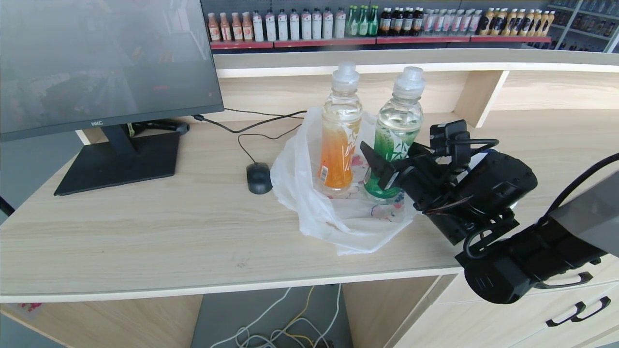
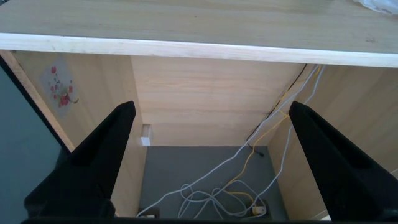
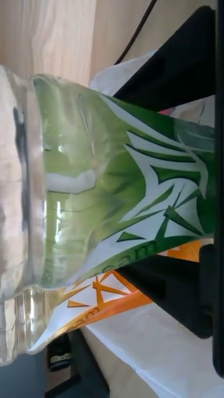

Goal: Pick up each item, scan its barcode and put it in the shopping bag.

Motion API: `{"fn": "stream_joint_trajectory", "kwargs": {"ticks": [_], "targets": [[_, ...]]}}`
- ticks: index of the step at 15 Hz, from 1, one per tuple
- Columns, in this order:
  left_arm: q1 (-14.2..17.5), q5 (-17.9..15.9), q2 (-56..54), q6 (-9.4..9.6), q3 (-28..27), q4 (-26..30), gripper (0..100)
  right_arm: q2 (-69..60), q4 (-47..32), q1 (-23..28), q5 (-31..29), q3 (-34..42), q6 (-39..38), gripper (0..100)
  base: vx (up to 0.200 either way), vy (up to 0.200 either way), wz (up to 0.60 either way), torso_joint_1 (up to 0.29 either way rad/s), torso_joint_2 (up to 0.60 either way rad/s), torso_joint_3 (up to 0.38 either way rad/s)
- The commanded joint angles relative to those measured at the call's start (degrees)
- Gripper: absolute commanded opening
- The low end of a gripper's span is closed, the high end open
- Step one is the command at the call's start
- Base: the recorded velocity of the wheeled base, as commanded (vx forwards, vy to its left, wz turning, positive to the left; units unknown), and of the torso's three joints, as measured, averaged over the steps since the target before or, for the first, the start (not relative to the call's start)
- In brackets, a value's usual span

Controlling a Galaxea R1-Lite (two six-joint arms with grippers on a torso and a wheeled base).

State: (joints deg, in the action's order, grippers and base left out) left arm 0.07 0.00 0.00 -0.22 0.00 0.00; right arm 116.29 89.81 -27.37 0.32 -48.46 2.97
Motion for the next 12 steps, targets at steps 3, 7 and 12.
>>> {"fn": "stream_joint_trajectory", "kwargs": {"ticks": [3,7,12], "targets": [[0.01,0.0,0.0,-0.04,0.0,0.0,100,-0.36,0.19,-0.14,0.03,0.21,-0.07,100,0.0,0.0,0.0,0.0,0.0,0.0],[0.01,0.0,0.0,-0.04,0.0,0.0,100,-2.47,0.19,-0.05,0.03,1.44,-0.34,100,0.0,0.0,0.0,0.0,0.0,0.0],[0.01,0.0,0.0,-0.04,0.0,0.0,100,-8.44,0.19,-0.23,0.03,4.95,-0.43,100,0.0,0.0,0.0,0.0,0.0,0.0]]}}
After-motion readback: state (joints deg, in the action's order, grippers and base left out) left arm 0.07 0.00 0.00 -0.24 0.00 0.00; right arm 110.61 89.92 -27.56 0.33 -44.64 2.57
